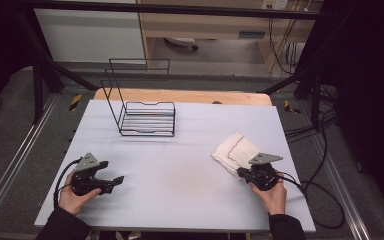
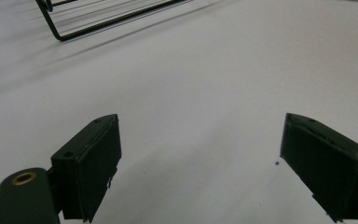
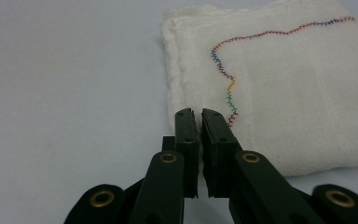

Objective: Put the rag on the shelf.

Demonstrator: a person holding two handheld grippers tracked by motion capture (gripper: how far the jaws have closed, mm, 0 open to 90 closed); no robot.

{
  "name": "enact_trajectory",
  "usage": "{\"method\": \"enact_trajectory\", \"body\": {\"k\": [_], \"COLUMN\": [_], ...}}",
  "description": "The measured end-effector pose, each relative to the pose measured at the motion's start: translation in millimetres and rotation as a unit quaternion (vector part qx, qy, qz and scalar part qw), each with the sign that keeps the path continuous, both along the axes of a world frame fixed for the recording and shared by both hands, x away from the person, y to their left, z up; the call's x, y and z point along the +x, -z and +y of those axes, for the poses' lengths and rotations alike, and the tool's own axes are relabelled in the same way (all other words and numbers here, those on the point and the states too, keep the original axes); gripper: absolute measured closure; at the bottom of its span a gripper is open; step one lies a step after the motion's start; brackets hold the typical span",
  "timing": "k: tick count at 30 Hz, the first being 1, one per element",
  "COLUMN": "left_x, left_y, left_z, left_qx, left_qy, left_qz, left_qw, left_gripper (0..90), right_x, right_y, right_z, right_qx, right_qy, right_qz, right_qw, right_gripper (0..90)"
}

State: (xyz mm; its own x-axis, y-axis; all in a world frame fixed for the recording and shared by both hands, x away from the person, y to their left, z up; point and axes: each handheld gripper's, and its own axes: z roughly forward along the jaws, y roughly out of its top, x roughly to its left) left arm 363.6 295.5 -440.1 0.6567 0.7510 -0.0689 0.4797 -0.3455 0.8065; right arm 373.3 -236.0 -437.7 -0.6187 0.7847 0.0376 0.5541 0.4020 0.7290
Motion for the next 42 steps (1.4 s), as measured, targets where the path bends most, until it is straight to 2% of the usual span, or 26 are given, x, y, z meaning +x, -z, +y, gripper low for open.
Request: {"method": "enact_trajectory", "body": {"k": [5, 11, 17, 22, 25, 27, 28, 32, 36, 39, 42], "left_x": [-0.4, -0.5, -1.2, -1.6, -1.5, -0.9, -0.7, -0.8, -0.6, -0.2, -0.8], "left_y": [-0.1, -0.3, -0.6, -0.6, -0.9, -0.6, -0.4, -0.3, -0.2, 0.3, -0.4], "left_z": [0.0, 0.0, -0.4, -0.8, -0.8, -0.7, -0.9, -1.5, -1.1, -0.8, -0.9], "left_qx": [0.002, 0.003, 0.004, 0.006, 0.005, 0.007, 0.008, 0.010, 0.009, 0.008, 0.009], "left_qy": [-0.001, -0.001, -0.001, -0.001, -0.001, -0.001, -0.001, -0.001, -0.001, -0.002, -0.001], "left_qz": [0.000, 0.000, 0.000, 0.000, -0.001, 0.000, 0.000, -0.001, 0.000, 0.001, 0.000], "left_qw": [1.0000, 1.0000, 1.0000, 1.0000, 1.0000, 1.0000, 1.0000, 1.0000, 1.0000, 1.0000, 1.0000], "left_gripper": [12.5, 12.7, 12.7, 12.7, 12.7, 12.7, 12.7, 12.7, 12.7, 12.7, 12.8], "right_x": [-4.6, -11.7, -19.9, -21.2, -21.4, -20.6, -19.4, -6.8, 8.2, 15.2, 21.5], "right_y": [-1.1, -1.0, -2.5, -0.5, -0.4, -4.3, -6.1, -5.4, 3.9, 5.1, 8.5], "right_z": [10.2, 14.3, 21.2, 25.6, 26.5, 26.0, 27.2, 39.6, 51.4, 56.5, 59.9], "right_qx": [0.005, 0.026, 0.032, 0.016, 0.021, 0.040, 0.041, 0.023, -0.012, -0.018, -0.019], "right_qy": [0.001, 0.006, 0.000, 0.003, 0.002, -0.001, 0.001, 0.001, 0.004, 0.008, 0.015], "right_qz": [0.010, 0.025, 0.027, 0.032, 0.029, 0.014, 0.004, -0.006, -0.007, -0.014, -0.011], "right_qw": [0.9999, 0.9993, 0.9991, 0.9994, 0.9994, 0.9991, 0.9991, 0.9997, 0.9999, 0.9997, 0.9996], "right_gripper": [85.7, 85.7, 85.6, 84.9, 78.7, 70.5, 67.4, 59.2, 58.3, 58.9, 58.7]}}
